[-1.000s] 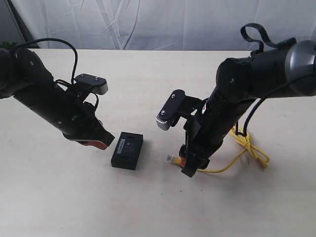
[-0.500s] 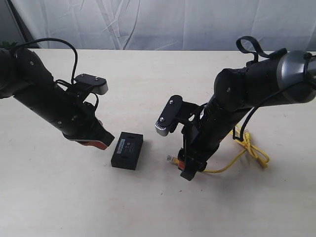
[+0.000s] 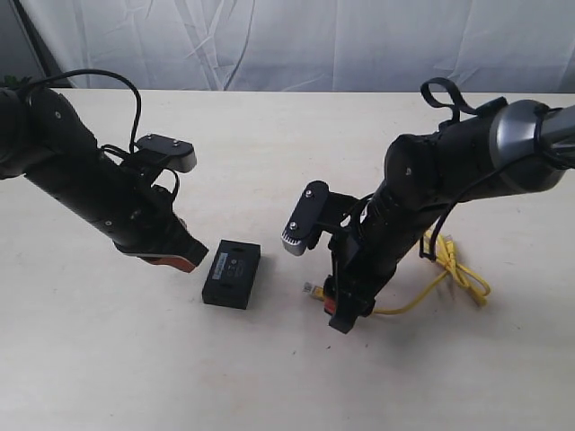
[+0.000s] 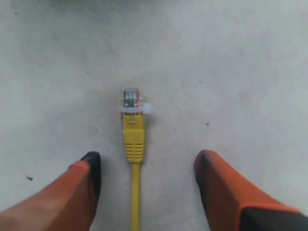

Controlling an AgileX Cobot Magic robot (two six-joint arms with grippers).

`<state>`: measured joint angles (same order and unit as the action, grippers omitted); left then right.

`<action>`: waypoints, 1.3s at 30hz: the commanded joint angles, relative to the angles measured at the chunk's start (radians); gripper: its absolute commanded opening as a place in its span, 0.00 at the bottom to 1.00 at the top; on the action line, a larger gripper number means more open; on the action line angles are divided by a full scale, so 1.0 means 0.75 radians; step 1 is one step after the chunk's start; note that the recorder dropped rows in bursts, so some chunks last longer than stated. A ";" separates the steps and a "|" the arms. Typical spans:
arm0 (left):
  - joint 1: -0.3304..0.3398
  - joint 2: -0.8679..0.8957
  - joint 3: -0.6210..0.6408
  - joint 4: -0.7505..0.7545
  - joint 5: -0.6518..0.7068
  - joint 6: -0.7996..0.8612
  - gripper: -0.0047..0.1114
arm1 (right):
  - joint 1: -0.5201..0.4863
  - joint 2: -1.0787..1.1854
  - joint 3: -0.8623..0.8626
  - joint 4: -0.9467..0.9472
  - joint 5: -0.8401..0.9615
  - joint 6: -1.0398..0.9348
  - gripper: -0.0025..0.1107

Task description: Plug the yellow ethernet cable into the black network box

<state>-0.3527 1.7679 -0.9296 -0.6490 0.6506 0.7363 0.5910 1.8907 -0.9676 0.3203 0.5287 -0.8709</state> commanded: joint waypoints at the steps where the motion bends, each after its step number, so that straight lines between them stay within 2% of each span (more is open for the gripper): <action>1: 0.002 0.002 0.006 -0.005 0.008 0.004 0.04 | 0.005 0.013 0.007 0.004 -0.014 -0.015 0.53; 12: 0.002 0.002 0.006 -0.005 0.006 0.004 0.04 | 0.007 0.052 0.007 0.031 -0.053 -0.050 0.52; 14: 0.002 0.002 0.006 -0.005 0.006 0.004 0.04 | 0.007 0.052 0.007 0.037 -0.053 -0.050 0.44; 16: 0.002 0.002 0.006 -0.002 0.006 0.004 0.04 | 0.007 0.052 0.007 0.037 -0.053 -0.050 0.29; 18: 0.002 0.002 0.006 -0.003 0.006 0.006 0.04 | 0.007 0.052 0.007 0.037 -0.053 -0.050 0.08; 19: 0.002 0.002 0.006 -0.003 0.006 0.006 0.04 | 0.007 0.052 0.007 0.037 -0.053 -0.050 0.02; 27: 0.002 0.002 0.006 -0.005 0.006 0.006 0.04 | 0.007 0.021 0.000 0.039 -0.027 -0.047 0.01; 33: 0.002 0.002 0.006 -0.011 0.003 0.006 0.04 | 0.007 -0.012 -0.130 0.011 0.234 -0.047 0.01; 39: 0.002 0.002 0.006 -0.008 0.002 0.006 0.04 | 0.013 -0.012 -0.277 -0.031 0.387 -0.039 0.01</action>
<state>-0.3527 1.7679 -0.9296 -0.6490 0.6506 0.7380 0.5974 1.8911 -1.1338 0.3136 0.7704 -0.9004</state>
